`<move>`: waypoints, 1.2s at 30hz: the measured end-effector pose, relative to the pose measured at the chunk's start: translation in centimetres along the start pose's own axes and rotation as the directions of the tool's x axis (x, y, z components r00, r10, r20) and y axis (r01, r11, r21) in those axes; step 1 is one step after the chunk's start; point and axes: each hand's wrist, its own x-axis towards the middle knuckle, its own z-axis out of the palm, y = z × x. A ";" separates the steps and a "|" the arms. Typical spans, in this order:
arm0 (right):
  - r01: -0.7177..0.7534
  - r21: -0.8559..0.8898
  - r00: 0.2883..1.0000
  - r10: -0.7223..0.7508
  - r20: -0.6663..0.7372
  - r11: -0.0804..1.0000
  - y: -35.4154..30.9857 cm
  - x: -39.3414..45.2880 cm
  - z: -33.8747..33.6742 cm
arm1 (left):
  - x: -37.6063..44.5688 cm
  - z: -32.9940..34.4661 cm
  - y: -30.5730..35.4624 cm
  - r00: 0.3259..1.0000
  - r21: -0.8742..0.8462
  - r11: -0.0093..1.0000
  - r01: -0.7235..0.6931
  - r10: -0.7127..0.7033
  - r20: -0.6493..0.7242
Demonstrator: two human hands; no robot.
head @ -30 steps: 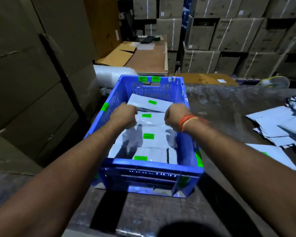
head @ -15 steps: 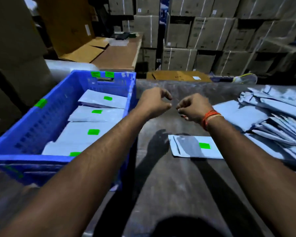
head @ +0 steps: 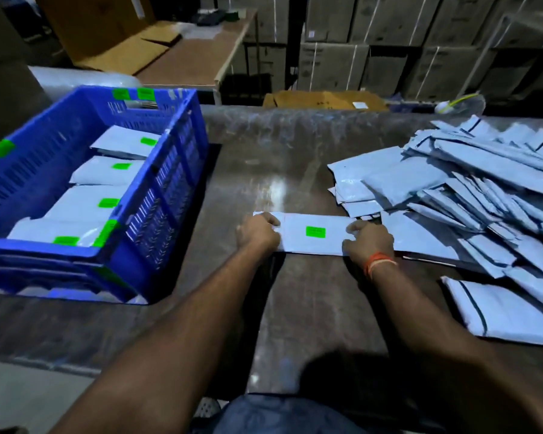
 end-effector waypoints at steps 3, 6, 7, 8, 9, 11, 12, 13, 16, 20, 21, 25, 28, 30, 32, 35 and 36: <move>0.050 0.115 0.999 -0.048 -0.018 0.992 1.1 -0.5 0.3 | -0.5 0.5 -0.7 0.997 -0.063 0.997 0.050 -0.054 -0.053; 0.097 0.167 0.995 -0.092 -0.033 0.981 2.2 -2.0 0.2 | -2.1 0.5 -1.8 0.998 -0.080 0.996 0.037 -0.041 -0.047; 0.103 0.182 0.994 -0.097 -0.042 0.978 2.7 -2.6 0.3 | -2.9 0.4 -2.4 0.999 -0.071 0.997 0.023 -0.026 -0.045; 0.111 0.196 0.993 -0.103 -0.052 0.974 3.1 -3.2 0.4 | -3.6 0.4 -2.9 0.999 -0.054 0.999 0.007 -0.009 -0.041; 0.112 0.208 0.993 -0.103 -0.053 0.972 3.3 -3.8 0.6 | -4.2 0.4 -3.3 0.999 -0.038 0.999 -0.008 0.007 -0.041; 0.120 0.229 0.992 -0.110 -0.056 0.966 3.8 -5.1 0.8 | -5.5 0.2 -3.9 0.999 0.000 1.000 -0.027 0.027 -0.043; 0.121 0.239 0.992 -0.111 -0.057 0.963 4.0 -5.6 0.8 | -6.3 -0.1 -3.9 0.999 0.022 0.999 -0.033 0.033 -0.038; 0.114 0.246 0.993 -0.103 -0.056 0.963 4.2 -6.2 0.8 | -7.0 -0.4 -4.0 0.999 0.043 0.998 -0.041 0.042 -0.032; 0.099 0.255 0.995 -0.091 -0.043 0.962 4.7 -7.7 0.9 | -8.7 -1.1 -4.7 0.997 0.088 0.993 -0.072 0.073 -0.008; 0.117 0.197 0.992 -0.105 -0.068 0.973 5.1 -8.7 1.5 | -10.2 -1.2 -5.4 0.995 0.147 0.985 -0.086 0.091 -0.030; 0.143 0.150 0.987 -0.129 -0.096 0.978 5.1 -8.7 1.8 | -10.5 -1.1 -5.3 0.989 0.242 0.963 -0.122 0.140 -0.057; 0.305 -0.005 0.926 -0.298 -0.230 0.952 3.1 -9.4 3.4 | -11.0 0.0 -4.7 0.885 0.351 0.848 -0.398 0.456 -0.098; 0.397 -0.147 0.898 -0.417 -0.140 0.906 0.4 -10.3 4.9 | -10.7 1.5 -4.1 0.843 0.364 0.783 -0.504 0.538 0.010; 0.443 -0.260 0.886 -0.463 -0.018 0.858 -0.3 -10.7 5.9 | -10.2 2.4 -4.4 0.845 0.363 0.771 -0.524 0.525 0.105; 0.461 -0.342 0.880 -0.472 0.057 0.819 -0.1 -11.0 6.7 | -9.9 3.0 -5.3 0.833 0.391 0.741 -0.546 0.529 0.160; 0.420 -0.379 0.903 -0.420 0.087 0.825 0.9 -10.9 6.8 | -9.5 2.9 -6.2 0.843 0.423 0.734 -0.531 0.509 0.174; 0.392 -0.384 0.916 -0.393 0.080 0.836 1.2 -10.8 6.6 | -9.4 2.7 -6.3 0.847 0.436 0.733 -0.522 0.504 0.166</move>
